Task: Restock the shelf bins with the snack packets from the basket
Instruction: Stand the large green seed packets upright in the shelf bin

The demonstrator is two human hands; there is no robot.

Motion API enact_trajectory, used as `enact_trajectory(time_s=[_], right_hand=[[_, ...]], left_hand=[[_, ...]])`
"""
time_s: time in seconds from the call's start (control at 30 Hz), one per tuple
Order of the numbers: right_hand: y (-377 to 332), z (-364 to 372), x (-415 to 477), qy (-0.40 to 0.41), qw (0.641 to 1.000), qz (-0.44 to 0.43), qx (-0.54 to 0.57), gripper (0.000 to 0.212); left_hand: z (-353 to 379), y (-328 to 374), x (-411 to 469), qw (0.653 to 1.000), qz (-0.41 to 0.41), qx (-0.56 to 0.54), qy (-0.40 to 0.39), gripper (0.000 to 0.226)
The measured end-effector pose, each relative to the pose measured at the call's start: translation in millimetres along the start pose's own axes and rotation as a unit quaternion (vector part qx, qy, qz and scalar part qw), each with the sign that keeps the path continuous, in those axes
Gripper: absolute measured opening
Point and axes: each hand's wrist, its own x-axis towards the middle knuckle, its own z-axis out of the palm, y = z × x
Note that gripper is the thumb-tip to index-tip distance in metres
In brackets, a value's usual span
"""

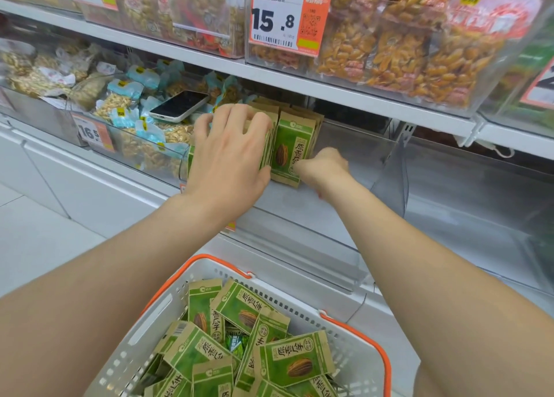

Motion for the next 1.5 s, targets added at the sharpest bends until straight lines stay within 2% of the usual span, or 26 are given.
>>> enact_trajectory(time_s=[0.07,0.17,0.23,0.3,0.37,0.47,0.53,0.6,0.7,0.8,0.87,0.93,1.0,1.07,1.2,1.27,1.37,1.5], right_hand=[[2.1,-1.8,-12.9,-0.005,0.999,-0.045,-0.014,0.02],[9.6,-11.4,-45.0,0.069,0.984,-0.157,-0.047,0.022],[15.5,-23.5,-73.8,0.13,0.961,-0.237,-0.055,0.024],[20.6,-37.8,-100.4,0.134,0.941,-0.306,-0.056,0.027],[25.6,-51.4,-120.6,0.063,0.925,-0.364,-0.089,0.032],[38.0,-64.0,-140.0,-0.117,0.872,-0.399,-0.257,0.04],[55.4,-59.9,-147.6,-0.232,0.824,-0.373,-0.357,0.038],[78.7,-46.6,-152.7,-0.317,0.791,-0.318,-0.415,0.032],[106.2,-28.6,-158.4,-0.367,0.755,-0.258,-0.477,0.029],[117.7,-23.2,-159.4,-0.367,0.737,-0.251,-0.51,0.029],[120.7,-22.2,-158.4,-0.374,0.738,-0.253,-0.502,0.03],[120.7,-22.4,-157.9,-0.383,0.743,-0.253,-0.488,0.03],[118.9,-23.6,-158.1,-0.389,0.748,-0.253,-0.475,0.03],[117.8,-24.7,-158.0,-0.387,0.752,-0.259,-0.467,0.03],[117.5,-26.0,-158.2,-0.384,0.753,-0.268,-0.463,0.03],[117.5,-26.9,-159.0,-0.386,0.747,-0.268,-0.469,0.03],[116.8,-28.1,-161.6,-0.389,0.739,-0.266,-0.482,0.03],[113.1,-31.9,-165.8,-0.373,0.727,-0.285,-0.501,0.03]], left_hand=[[-7.9,5.1,-1.3,0.999,0.027,-0.014,0.011,0.044],[-23.6,16.5,-9.3,0.999,0.026,-0.017,0.006,0.017],[-31.0,27.3,-19.4,0.999,-0.003,0.005,-0.041,0.014],[-33.7,37.7,-31.6,0.991,-0.019,0.004,-0.13,0.021],[-33.4,44.7,-44.3,0.972,-0.028,-0.032,-0.233,0.026],[-21.3,52.8,-66.5,0.918,-0.008,-0.057,-0.391,0.026],[-6.0,61.0,-82.7,0.88,0.028,-0.033,-0.474,0.022],[9.9,72.8,-100.8,0.844,0.066,-0.018,-0.533,0.019],[38.4,91.9,-137.0,0.799,0.103,0.0,-0.593,0.021],[66.4,104.0,-172.3,0.751,0.15,0.026,-0.643,0.009],[81.4,107.5,-190.3,0.726,0.163,0.027,-0.667,0.047],[88.1,111.8,-204.2,0.727,0.172,0.025,-0.664,0.084],[93.0,113.8,-213.5,0.741,0.164,0.042,-0.65,0.095],[100.3,113.4,-219.0,0.753,0.138,0.051,-0.642,0.087],[102.1,113.8,-215.0,0.778,0.097,0.031,-0.62,0.044],[101.5,114.4,-213.6,0.783,0.071,0.004,-0.619,0.031],[99.1,113.5,-212.2,0.786,0.063,-0.016,-0.615,0.029],[89.4,112.2,-193.1,0.807,0.047,-0.083,-0.583,0.022]])
